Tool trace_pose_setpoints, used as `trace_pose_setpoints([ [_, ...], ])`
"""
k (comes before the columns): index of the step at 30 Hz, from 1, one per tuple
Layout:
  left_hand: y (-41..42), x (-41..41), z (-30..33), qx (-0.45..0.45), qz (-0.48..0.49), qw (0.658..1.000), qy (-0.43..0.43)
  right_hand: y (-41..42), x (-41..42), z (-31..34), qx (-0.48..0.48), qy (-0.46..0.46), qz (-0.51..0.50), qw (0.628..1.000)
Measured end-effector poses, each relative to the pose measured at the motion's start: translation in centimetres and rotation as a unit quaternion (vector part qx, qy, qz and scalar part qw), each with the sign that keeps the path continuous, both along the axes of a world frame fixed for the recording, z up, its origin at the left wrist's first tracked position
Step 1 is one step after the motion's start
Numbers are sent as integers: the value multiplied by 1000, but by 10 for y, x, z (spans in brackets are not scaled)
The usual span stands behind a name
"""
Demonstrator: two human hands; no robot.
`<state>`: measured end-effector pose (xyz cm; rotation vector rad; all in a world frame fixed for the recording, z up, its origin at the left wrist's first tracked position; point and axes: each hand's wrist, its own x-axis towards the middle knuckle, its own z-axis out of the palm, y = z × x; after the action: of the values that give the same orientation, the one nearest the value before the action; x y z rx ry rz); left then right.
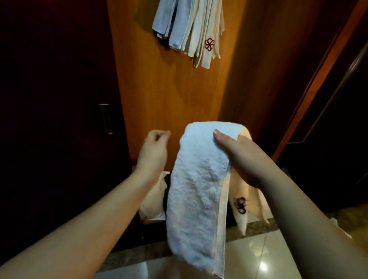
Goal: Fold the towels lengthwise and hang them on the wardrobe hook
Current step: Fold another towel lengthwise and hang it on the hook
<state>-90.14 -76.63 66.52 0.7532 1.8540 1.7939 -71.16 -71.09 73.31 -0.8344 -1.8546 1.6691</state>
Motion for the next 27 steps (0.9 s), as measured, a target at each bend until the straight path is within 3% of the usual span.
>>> trace_pose_setpoints([
  [3, -33, 46, -8, 57, -68, 996, 29, -2, -9, 1, 122, -94, -64, 986],
  [5, -39, 66, -17, 25, -147, 987, 61, -6, -18, 4, 151, -125, -96, 976],
  [7, -38, 81, -17, -19, -171, 973, 154, -8, -24, 6, 173, -156, -111, 966],
  [12, -24, 81, -9, -41, -71, 957, 278, -13, -37, 15, 215, -173, -145, 950],
  [19, -18, 58, 9, -69, -55, 965, 245, -6, -40, 18, 214, -136, -226, 941],
  [27, -19, 38, 20, -46, -16, 950, 308, -3, -38, 12, 223, -106, -262, 933],
])
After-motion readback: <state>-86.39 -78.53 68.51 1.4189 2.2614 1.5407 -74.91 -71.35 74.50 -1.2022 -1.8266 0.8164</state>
